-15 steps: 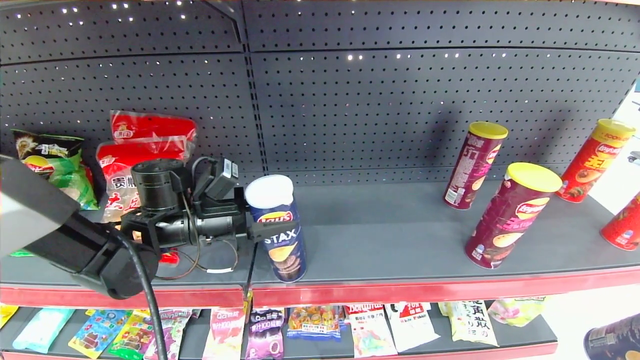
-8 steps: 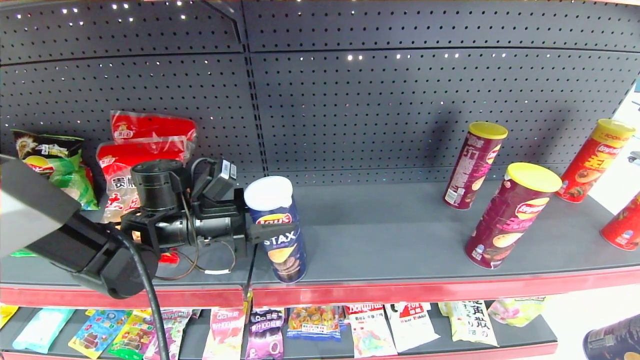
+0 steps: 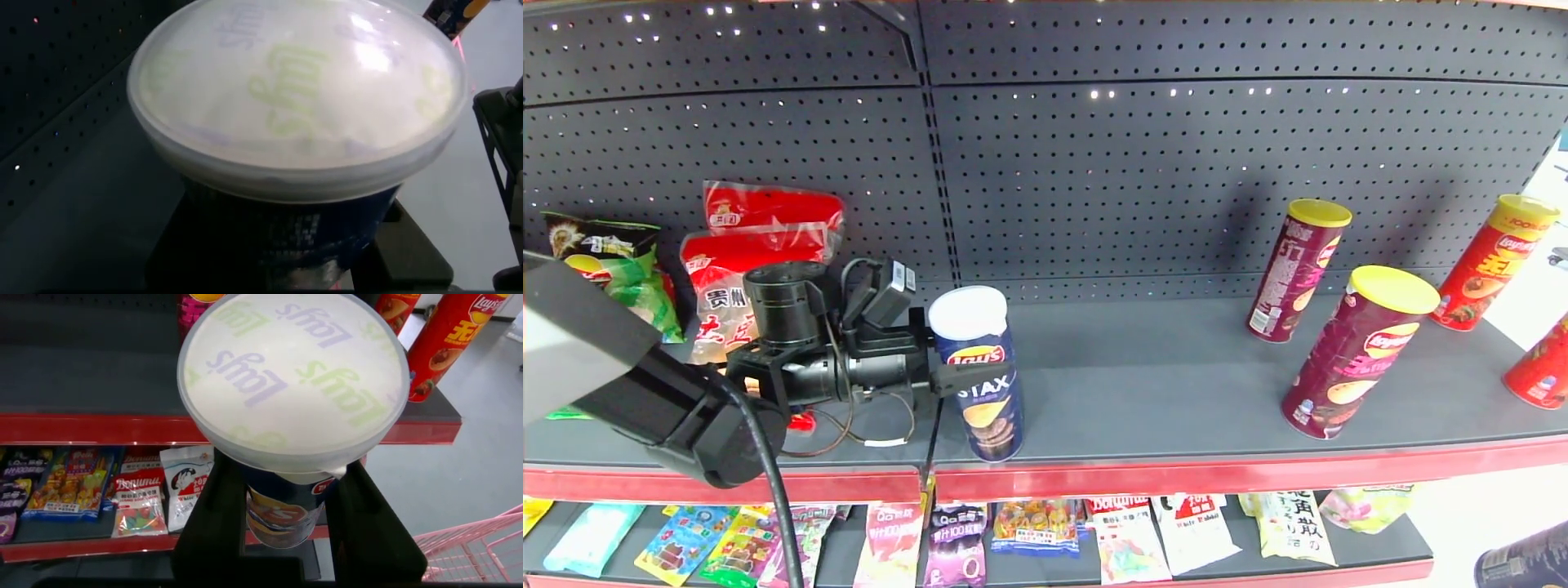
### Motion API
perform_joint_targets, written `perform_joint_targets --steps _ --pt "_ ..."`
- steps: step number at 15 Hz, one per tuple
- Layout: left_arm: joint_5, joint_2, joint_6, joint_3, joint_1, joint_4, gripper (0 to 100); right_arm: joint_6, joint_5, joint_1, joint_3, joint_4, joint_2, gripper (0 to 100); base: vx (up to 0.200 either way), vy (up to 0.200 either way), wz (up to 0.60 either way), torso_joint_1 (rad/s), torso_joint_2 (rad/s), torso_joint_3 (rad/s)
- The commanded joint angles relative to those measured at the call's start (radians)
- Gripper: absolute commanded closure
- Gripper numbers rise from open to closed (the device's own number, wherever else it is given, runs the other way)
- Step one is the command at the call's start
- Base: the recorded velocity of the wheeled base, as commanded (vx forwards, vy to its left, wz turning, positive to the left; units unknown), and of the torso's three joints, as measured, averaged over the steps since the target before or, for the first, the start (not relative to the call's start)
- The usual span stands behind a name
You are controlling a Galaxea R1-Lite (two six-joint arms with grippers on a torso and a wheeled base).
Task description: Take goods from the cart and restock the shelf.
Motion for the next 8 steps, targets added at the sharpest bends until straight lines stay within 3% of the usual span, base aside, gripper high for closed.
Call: perform_joint_targets --steps 1,7,8 --pt "0.012 0.004 0.002 0.0 -0.002 0.001 100 -0.001 0.0 0.0 0.0 0.0 0.002 100 0.0 0.0 0.0 0.0 0.0 0.0" --pt "0.014 0.012 0.002 -0.017 -0.014 0.0 100 -0.001 0.0 0.0 -0.004 0.0 -0.001 100 0.0 0.0 0.0 0.0 0.0 0.0" --pt "0.014 0.012 0.002 -0.022 -0.015 0.0 0 -0.001 0.0 0.0 -0.004 0.0 -0.001 100 0.0 0.0 0.0 0.0 0.0 0.0"
